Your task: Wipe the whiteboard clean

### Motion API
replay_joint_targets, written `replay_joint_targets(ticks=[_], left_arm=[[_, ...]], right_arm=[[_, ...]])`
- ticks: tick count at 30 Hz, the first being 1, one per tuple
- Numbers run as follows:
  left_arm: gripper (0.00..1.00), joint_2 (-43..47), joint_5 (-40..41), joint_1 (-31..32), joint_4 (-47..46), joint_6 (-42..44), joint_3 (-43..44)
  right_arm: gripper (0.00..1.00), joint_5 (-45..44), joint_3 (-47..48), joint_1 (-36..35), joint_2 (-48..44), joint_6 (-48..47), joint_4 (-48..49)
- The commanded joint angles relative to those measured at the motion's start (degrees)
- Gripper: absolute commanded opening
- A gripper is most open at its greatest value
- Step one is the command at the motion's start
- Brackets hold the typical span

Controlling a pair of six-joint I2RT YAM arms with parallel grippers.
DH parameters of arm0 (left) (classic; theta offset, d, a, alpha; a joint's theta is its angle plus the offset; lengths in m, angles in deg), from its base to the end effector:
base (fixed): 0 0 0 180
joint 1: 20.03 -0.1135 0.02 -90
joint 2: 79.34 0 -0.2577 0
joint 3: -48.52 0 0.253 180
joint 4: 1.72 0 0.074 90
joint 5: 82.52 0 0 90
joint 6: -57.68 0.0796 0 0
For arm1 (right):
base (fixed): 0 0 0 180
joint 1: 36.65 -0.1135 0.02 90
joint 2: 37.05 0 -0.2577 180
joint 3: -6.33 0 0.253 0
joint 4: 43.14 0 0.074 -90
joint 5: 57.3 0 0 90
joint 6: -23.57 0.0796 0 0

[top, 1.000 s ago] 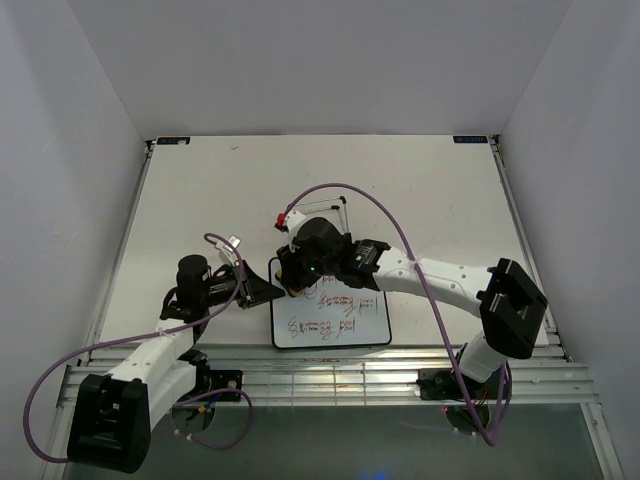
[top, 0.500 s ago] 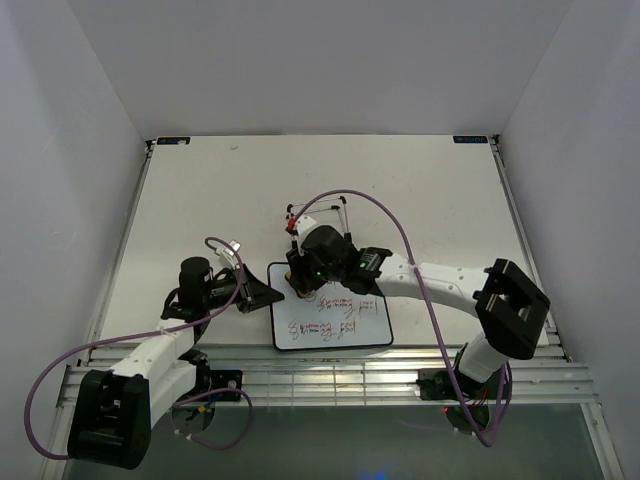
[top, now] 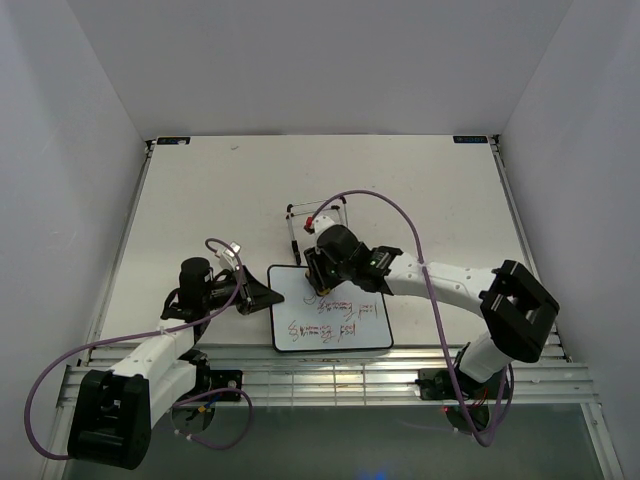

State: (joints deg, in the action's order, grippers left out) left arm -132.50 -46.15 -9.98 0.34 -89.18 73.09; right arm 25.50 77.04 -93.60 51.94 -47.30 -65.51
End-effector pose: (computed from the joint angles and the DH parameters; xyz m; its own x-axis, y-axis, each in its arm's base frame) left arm 0.1778 -0.0966 0.1369 -0.9322 -0.3391 -0.1266 0.0091 0.3276 -0.9448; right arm 0.2111 0.3062 0.1922 -0.5912 -0.3124 -0.7436 -0.6202 0.7654 0.1715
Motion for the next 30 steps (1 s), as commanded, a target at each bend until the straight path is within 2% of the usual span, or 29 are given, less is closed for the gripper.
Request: replay_joint_targets(ticks=[1, 6, 9, 13, 20, 26, 30], left_arm=[[0.00, 1.2, -4.4, 0.2, -6.9, 2.4, 1.6], [0.00, 1.0, -4.5, 0.2, -6.9, 2.5, 1.8], [0.00, 1.0, -4.4, 0.2, -6.9, 2.5, 1.8], [0.00, 1.4, -4.3, 0.3, -6.9, 2.3, 1.6], [0.00, 1.8, -3.8, 0.2, -6.9, 1.9, 1.5], [0.00, 2.5, -2.4, 0.2, -6.8, 1.1, 1.2], [0.00, 2.4, -2.2, 0.2, -6.8, 1.2, 1.1]], right_arm=[[0.27, 4.7, 4.3, -5.0, 4.0, 1.8, 0.0], [0.27, 6.6, 8.9, -11.1, 7.6, 3.7, 1.6], [0.27, 10.4, 9.5, -11.6, 8.5, 5.4, 2.7], [0.27, 8.1, 7.5, -11.1, 8.1, 6.0, 1.7], [0.26, 7.5, -3.8, -6.1, 3.9, 7.0, 1.5], [0.26, 3.8, -13.3, 0.2, -2.8, 7.5, -2.9], [0.26, 3.8, -17.4, 8.1, -5.9, 6.7, -4.8]])
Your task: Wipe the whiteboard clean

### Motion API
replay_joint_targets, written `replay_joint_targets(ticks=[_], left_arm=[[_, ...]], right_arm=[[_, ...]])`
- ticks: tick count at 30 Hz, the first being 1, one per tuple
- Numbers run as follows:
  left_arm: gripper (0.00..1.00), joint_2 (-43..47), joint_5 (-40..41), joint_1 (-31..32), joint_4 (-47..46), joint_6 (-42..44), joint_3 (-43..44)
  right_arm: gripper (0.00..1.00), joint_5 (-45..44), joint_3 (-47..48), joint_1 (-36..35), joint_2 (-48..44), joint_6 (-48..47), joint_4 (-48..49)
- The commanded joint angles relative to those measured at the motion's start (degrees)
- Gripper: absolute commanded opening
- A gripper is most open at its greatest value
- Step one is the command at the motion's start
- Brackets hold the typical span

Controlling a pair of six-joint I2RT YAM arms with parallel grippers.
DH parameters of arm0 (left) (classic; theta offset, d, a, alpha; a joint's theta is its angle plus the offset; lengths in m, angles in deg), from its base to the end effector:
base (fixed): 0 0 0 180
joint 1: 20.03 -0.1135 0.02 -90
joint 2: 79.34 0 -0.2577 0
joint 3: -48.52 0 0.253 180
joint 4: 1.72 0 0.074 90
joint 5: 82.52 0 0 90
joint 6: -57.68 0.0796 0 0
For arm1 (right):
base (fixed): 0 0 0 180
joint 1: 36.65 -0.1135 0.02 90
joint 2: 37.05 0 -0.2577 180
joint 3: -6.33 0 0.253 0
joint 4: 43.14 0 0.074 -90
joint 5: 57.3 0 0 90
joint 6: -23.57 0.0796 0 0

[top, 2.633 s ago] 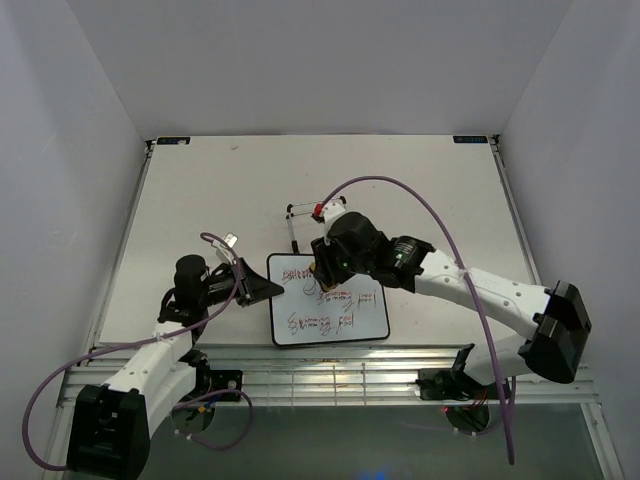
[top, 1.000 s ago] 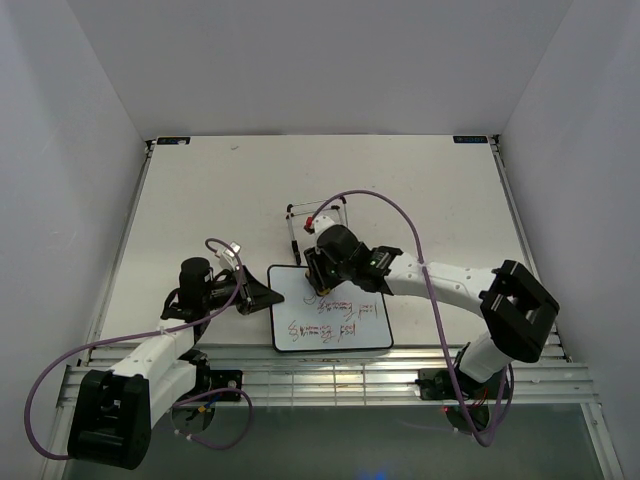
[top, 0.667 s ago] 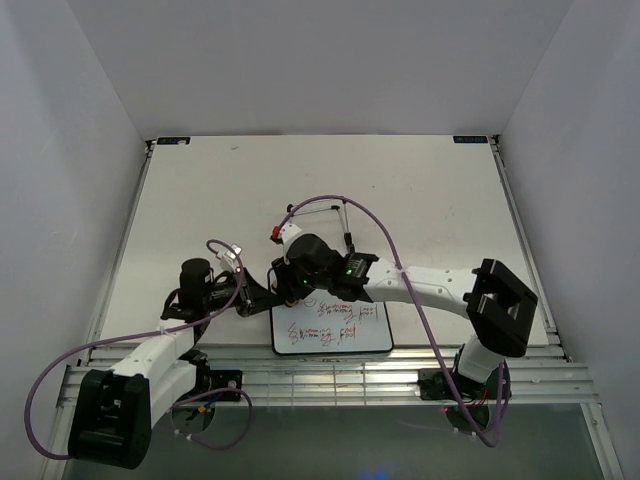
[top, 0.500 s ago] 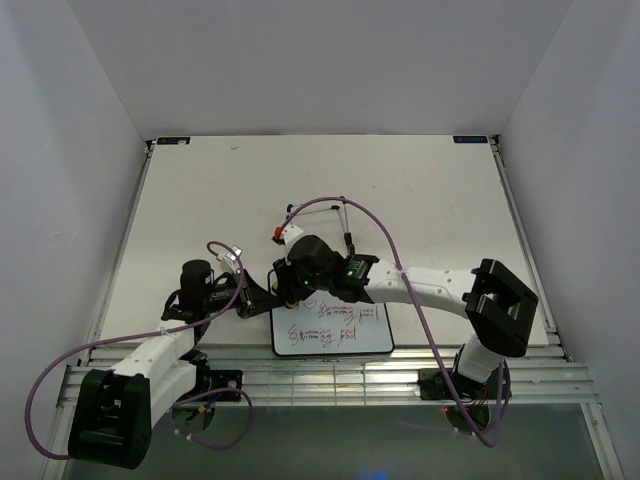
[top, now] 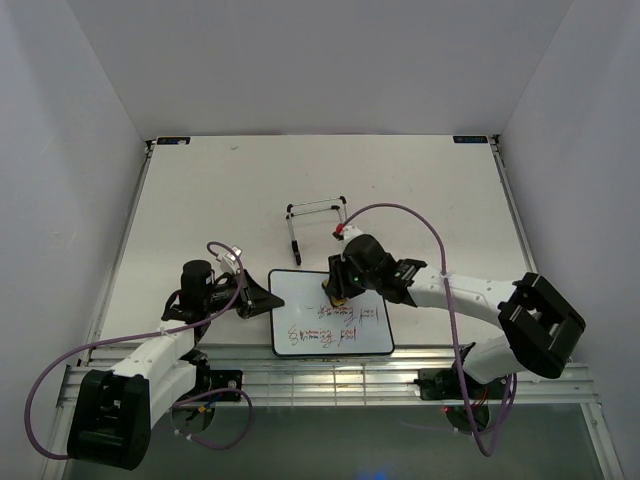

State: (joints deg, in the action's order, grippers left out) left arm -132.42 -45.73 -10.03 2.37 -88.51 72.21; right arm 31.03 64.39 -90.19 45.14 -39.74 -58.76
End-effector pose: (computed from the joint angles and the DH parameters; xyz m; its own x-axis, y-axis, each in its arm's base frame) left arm 0.1732 -0.0953 0.1282 -0.9353 -0.3404 -0.0970 -0.0275 0.3432 -0.9388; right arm 0.2003 0.2672 0.1672 -0.6946 -0.1846 -0.6953 -0.5357 0.7778 0.3287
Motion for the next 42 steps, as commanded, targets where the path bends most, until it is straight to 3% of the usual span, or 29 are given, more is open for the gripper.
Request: replay_joint_targets(ticks=[1, 4, 9, 20, 26, 31, 42], left_arm=[[0.00, 2.0, -2.6, 0.3, -8.8, 0.6, 1.9], [0.00, 1.6, -3.0, 0.4, -8.8, 0.8, 2.0], [0.00, 1.2, -3.5, 0.3, -8.8, 1.2, 2.2], [0.00, 0.9, -2.9, 0.3, -8.7, 1.3, 2.4], [0.00, 3.0, 0.7, 0.3, -8.7, -0.4, 1.5], [0.00, 3.9, 3.0, 0.3, -8.0, -0.9, 1.3], [0.00, 4.7, 7.5, -0.7, -5.8, -2.2, 0.1]], right_arm=[[0.26, -1.7, -5.4, 6.0, 0.6, -1.3, -11.6], [0.26, -1.1, -6.3, 9.9, 0.8, -3.1, -11.4], [0.25, 3.9, -2.2, 9.1, 1.5, -3.7, -10.9], [0.25, 8.5, 5.4, -9.2, 3.1, 2.4, -4.0], [0.25, 7.4, 4.2, -12.2, 4.4, 4.7, -3.2], [0.25, 6.7, -2.8, -5.7, 0.5, 4.4, -4.9], [0.24, 8.4, -16.0, 17.7, -9.3, -0.2, -11.4]])
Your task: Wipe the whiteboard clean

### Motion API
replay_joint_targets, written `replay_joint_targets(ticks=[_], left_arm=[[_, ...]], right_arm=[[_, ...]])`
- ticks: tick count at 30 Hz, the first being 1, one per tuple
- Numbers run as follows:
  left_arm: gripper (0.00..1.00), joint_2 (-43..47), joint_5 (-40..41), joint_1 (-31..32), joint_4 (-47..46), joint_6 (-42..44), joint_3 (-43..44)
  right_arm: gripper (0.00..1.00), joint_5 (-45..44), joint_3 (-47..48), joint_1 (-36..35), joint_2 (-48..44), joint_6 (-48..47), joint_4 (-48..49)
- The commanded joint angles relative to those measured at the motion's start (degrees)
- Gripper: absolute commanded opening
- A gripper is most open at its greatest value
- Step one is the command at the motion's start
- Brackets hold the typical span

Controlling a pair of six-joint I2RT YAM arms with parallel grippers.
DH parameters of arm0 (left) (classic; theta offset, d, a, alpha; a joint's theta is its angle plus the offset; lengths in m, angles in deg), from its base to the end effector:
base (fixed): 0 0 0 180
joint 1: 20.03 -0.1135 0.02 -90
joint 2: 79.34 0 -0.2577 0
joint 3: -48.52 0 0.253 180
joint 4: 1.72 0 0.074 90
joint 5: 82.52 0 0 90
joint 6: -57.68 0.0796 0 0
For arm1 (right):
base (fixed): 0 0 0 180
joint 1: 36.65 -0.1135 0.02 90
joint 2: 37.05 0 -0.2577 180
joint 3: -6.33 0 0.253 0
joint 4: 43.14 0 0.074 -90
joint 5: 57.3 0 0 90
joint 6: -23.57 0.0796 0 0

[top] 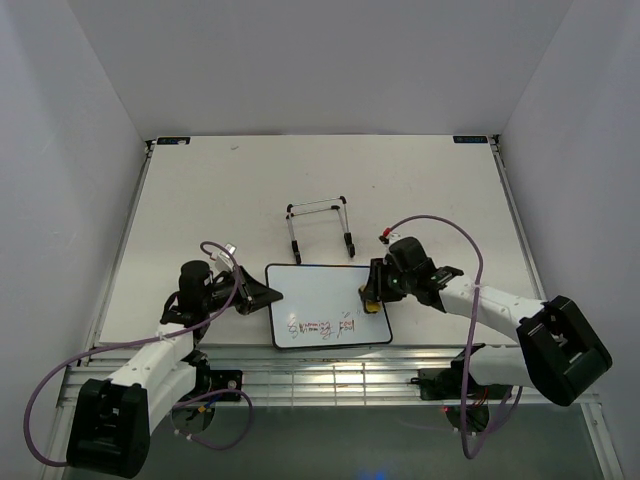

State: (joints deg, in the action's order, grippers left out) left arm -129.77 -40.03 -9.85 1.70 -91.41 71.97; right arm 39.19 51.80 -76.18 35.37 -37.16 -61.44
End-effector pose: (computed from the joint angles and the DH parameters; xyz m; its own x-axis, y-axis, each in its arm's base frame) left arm 0.1781 -0.0916 0.1327 -0.8954 -0.4280 -0.1229 -0.0444 0.3605 -0.9317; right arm 0.2067 0.1823 0.1358 -0.8170 -0.0444 -0.5749 -0.3374 0.8453 0.4142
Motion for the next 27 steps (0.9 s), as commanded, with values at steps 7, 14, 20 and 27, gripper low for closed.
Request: replay_joint_targets(ticks=[7, 14, 20, 27], left_arm=[[0.00, 0.8, 0.1, -1.0, -4.9, 2.2, 0.2], [0.00, 1.6, 0.7, -1.0, -4.7, 2.0, -0.5], [0.00, 2.4, 1.8, -1.0, -4.7, 0.8, -1.0], [0.00, 3.1, 1.6, -0.9, -4.7, 0.4, -1.3]], right_arm=[[0.23, 2.5, -3.2, 10.3, 0.5, -7.5, -11.4], [0.21, 6.1, -1.7, 3.1, -4.7, -3.9, -7.6], [0.19, 5.8, 0.8, -10.1, -2.6, 3.1, 1.7], [0.20, 6.5, 6.0, -16.5, 2.5, 4.0, 5.2]])
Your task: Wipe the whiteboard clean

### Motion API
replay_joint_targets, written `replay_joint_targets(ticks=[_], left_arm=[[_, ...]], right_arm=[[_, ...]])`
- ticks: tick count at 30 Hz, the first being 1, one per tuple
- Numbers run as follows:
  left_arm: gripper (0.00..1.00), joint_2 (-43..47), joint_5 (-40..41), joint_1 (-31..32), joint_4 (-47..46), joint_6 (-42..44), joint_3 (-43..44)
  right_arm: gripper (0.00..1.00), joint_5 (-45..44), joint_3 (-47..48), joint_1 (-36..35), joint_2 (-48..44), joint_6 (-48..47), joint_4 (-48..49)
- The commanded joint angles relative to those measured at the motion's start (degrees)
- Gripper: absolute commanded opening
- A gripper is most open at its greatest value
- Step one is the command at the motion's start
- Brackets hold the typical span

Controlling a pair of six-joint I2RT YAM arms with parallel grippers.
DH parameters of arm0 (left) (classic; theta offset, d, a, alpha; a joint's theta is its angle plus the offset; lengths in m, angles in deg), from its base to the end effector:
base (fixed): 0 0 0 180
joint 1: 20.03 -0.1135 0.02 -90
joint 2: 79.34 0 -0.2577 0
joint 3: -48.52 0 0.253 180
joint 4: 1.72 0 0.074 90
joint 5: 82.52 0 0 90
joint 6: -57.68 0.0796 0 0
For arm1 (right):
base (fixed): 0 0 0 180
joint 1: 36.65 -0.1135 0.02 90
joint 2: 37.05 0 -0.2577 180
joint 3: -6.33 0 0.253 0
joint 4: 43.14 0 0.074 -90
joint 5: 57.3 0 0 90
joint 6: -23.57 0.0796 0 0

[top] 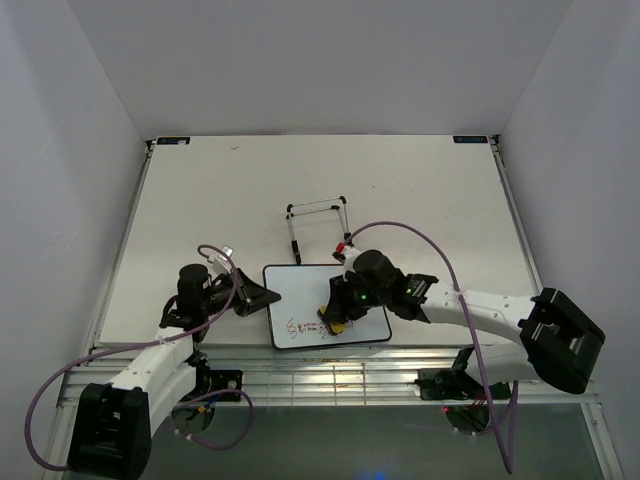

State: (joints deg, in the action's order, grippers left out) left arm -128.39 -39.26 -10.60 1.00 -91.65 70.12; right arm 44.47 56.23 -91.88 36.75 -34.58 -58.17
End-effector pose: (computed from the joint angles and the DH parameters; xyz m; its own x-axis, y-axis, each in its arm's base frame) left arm 0.1747 -0.0878 0.1269 -0.8837 -0.4508 -0.1262 -0.0523 0.3631 -0.9303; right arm 0.1564 0.2537 0.1630 -0.7765 -0.2126 -0.5931 -0.5709 0.6359 0.5194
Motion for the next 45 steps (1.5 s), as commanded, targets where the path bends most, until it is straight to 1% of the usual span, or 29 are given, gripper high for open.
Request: replay_joint_targets(ticks=[1, 2, 3, 6, 7, 9, 10, 13, 15, 18, 21, 22, 24, 25, 27, 28, 29, 30, 31, 32, 33, 34, 35, 38, 39, 41, 42, 44, 45], left_arm=[[0.00, 1.6, 0.8, -0.3, -4.0, 0.9, 0.7], [0.00, 1.4, 0.5, -0.2, -4.0, 1.0, 0.8], [0.00, 1.2, 0.1, -0.2, -4.0, 1.1, 0.9], [0.00, 0.5, -0.4, -0.2, -4.0, 1.6, 1.1], [0.00, 0.6, -0.4, -0.3, -4.0, 1.7, 1.0], [0.00, 0.8, -0.3, -0.2, -4.0, 1.7, 0.9], [0.00, 0.9, -0.2, -0.3, -4.0, 1.7, 0.9], [0.00, 1.0, 0.1, -0.3, -4.0, 1.5, 0.8], [0.00, 1.0, 0.2, -0.2, -4.0, 1.3, 0.8], [0.00, 0.9, 0.3, -0.2, -4.0, 1.1, 0.8], [0.00, 1.0, 0.9, -0.1, -4.0, 0.7, 0.6], [0.00, 1.1, 0.9, 0.0, -4.0, 0.4, 0.5], [0.00, 1.7, 1.6, 0.1, -4.0, 0.0, 0.0], [0.00, 1.8, 1.8, 0.2, -4.0, -0.5, -0.1], [0.00, 1.9, 2.4, 0.3, -4.0, -1.0, -0.5], [0.00, 2.0, 2.8, 0.3, -4.0, -1.3, -0.8], [0.00, 2.0, 3.0, 0.4, -4.0, -1.5, -0.8], [0.00, 2.0, 3.1, 0.5, -4.0, -1.7, -0.8], [0.00, 2.0, 3.2, 0.5, -4.0, -1.7, -0.8], [0.00, 1.9, 3.2, 0.5, -4.0, -1.6, -0.7], [0.00, 1.9, 3.2, 0.5, -4.0, -1.6, -0.6], [0.00, 1.9, 3.3, 0.5, -4.0, -1.7, -0.4], [0.00, 1.9, 3.4, 0.5, -4.0, -1.7, -0.3], [0.00, 1.5, 3.3, 0.6, -4.0, -1.7, 0.1], [0.00, 1.5, 3.3, 0.6, -4.0, -1.7, 0.1], [0.00, 1.3, 3.0, 0.7, -4.0, -1.5, 0.3], [0.00, 1.3, 2.9, 0.6, -4.0, -1.4, 0.4], [0.00, 1.2, 2.7, 0.6, -4.0, -1.2, 0.4], [0.00, 1.1, 2.6, 0.7, -4.0, -1.2, 0.4]], right_arm=[[0.20, -0.9, 1.3, 0.0, 1.2, 0.9, 1.4], [0.20, -1.5, 1.0, 0.8, 1.0, -0.3, -1.9], [0.20, -2.3, 0.5, 2.0, 0.7, -0.7, -3.3], [0.20, -6.3, -3.2, 7.9, -1.5, -2.2, -8.1], [0.20, -7.0, -4.3, 11.6, -3.0, -2.6, -9.0], [0.20, -8.3, -7.3, 15.0, -4.9, -3.7, -11.7], [0.20, -9.0, -8.1, 18.1, -6.2, -4.2, -12.4], [0.20, -8.1, -10.5, 22.9, -7.4, -6.1, -13.8], [0.20, -7.4, -10.6, 23.2, -7.4, -6.5, -13.9], [0.18, -1.5, -11.1, 21.9, -8.1, -6.3, -9.8], [0.18, 0.3, -10.9, 16.0, -10.0, -3.1, -4.8], [0.18, 0.4, -10.2, 12.5, -10.4, -1.3, -3.7], [0.18, -0.3, -8.7, 8.8, -10.3, 0.2, -2.2], [0.18, -1.9, -6.8, 5.2, -9.4, 1.5, -2.2], [0.18, -2.6, -4.8, 1.7, -8.2, 2.9, -1.4], [0.18, -2.8, -2.8, -1.4, -6.7, 3.5, -1.1], [0.18, -3.2, -1.6, -3.0, -5.7, 4.5, -0.8], [0.18, -4.7, 1.5, -6.5, -3.4, 4.8, -1.2], [0.18, -5.6, 1.5, -8.3, -2.2, 5.1, -1.6], [0.18, -6.3, 4.9, -9.8, -0.8, 5.1, -2.2], [0.18, -7.9, 6.8, -12.5, 0.6, 5.1, -3.6], [0.18, -8.5, 8.4, -13.6, 3.3, 5.1, -4.1], [0.18, -9.0, 11.2, -14.2, 4.6, 4.8, -4.9], [0.18, -12.4, 13.0, -14.8, 6.9, 4.0, -8.4], [0.18, -15.0, 12.2, -14.0, 6.9, 3.5, -8.7], [0.18, -16.1, 9.4, -12.3, 6.2, 3.2, -10.5], [0.18, -17.8, 8.2, -10.4, 5.7, 3.2, -11.3], [0.18, -20.2, 5.8, -8.5, 3.9, 3.1, -14.3], [0.18, -22.2, 3.0, -6.3, 2.3, 3.1, -15.3]])
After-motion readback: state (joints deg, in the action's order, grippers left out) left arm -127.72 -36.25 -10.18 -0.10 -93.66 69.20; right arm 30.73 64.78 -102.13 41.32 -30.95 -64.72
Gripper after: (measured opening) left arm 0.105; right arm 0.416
